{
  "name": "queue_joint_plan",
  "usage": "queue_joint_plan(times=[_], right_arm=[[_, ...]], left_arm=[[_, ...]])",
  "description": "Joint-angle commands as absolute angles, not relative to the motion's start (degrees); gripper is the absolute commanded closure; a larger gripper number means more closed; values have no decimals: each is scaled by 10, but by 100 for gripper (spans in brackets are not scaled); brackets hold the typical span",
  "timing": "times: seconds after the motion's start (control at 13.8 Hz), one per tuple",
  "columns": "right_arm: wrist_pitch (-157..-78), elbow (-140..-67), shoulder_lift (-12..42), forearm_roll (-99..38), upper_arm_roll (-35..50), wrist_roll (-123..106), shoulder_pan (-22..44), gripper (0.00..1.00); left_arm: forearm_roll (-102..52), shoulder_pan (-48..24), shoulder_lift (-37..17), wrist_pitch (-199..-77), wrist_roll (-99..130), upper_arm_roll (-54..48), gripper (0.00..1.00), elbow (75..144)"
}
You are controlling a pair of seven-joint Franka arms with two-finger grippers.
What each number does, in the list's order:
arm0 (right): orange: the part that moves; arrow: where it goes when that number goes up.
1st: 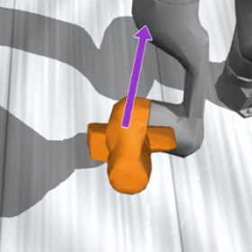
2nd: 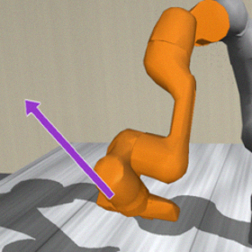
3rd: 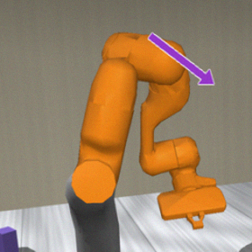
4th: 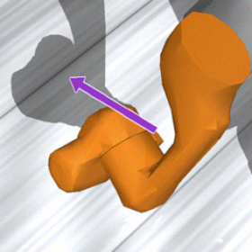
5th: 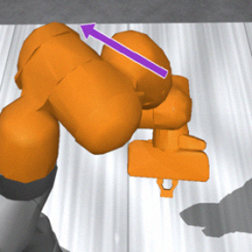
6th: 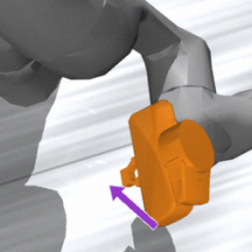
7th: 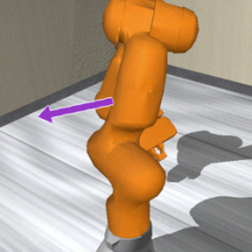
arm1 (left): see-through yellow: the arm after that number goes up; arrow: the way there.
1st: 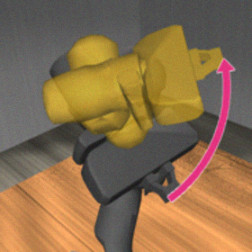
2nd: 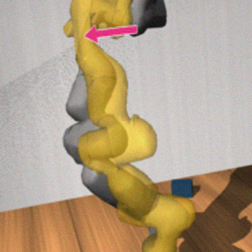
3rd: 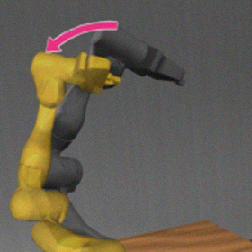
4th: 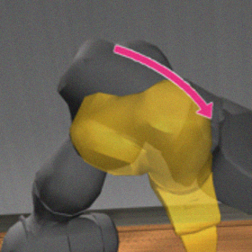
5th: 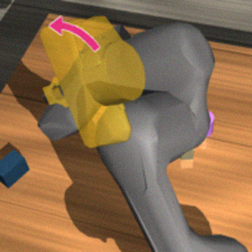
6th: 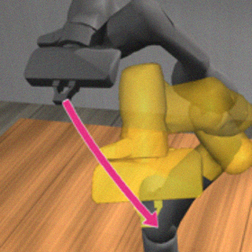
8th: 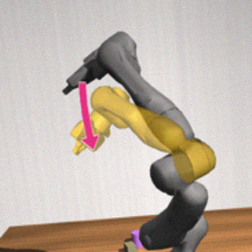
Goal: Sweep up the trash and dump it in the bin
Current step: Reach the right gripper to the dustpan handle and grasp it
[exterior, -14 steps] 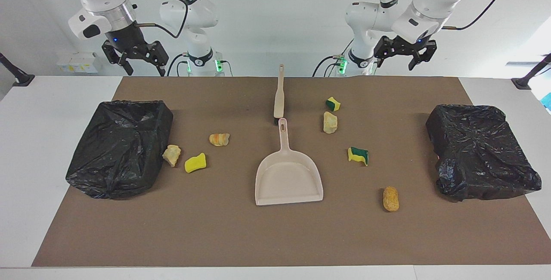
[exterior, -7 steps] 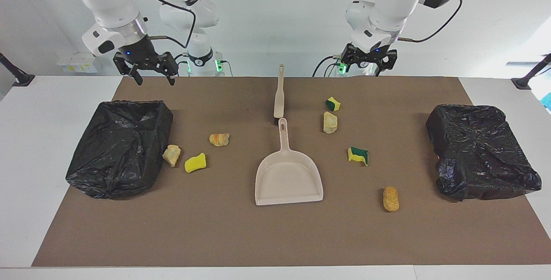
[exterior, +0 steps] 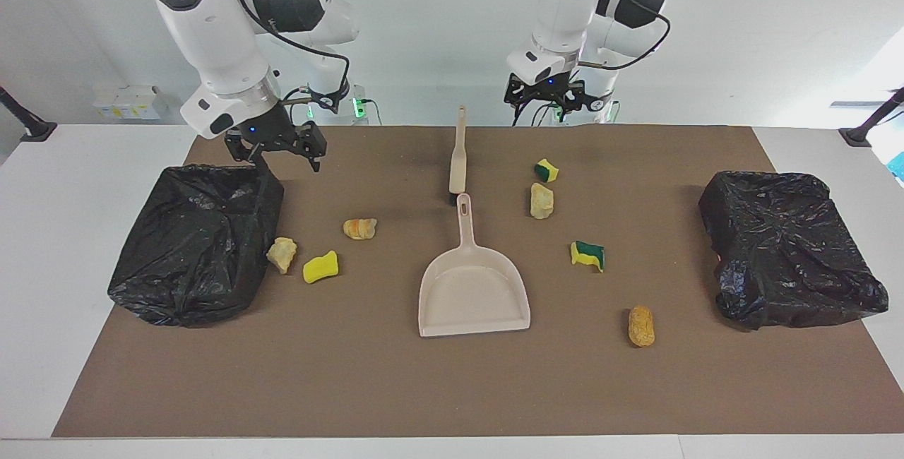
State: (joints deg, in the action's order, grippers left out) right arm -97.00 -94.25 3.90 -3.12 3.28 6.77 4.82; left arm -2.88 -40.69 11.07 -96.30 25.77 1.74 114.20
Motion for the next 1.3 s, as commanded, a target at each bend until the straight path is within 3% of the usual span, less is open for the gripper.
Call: queue_joint_plan(times=[0.0, 0.29, 0.51, 1.23], right_arm=[[-1001, -939, 67, -47, 35, 107, 75, 0], [-1044, -939, 103, -57, 35, 115, 114, 0], [-1083, -940, 131, -54, 35, 135, 148, 0], [-1214, -938, 243, 1, 34, 299, 286, 0]], left_arm=[[-31, -459, 136, -1009, 307, 27, 0, 1202], [-32, -532, 138, -1072, 367, 27, 0, 1263], [-32, -585, 134, -1196, 436, 27, 0, 1347], [-33, -680, 33, -1335, 509, 27, 0, 1381]])
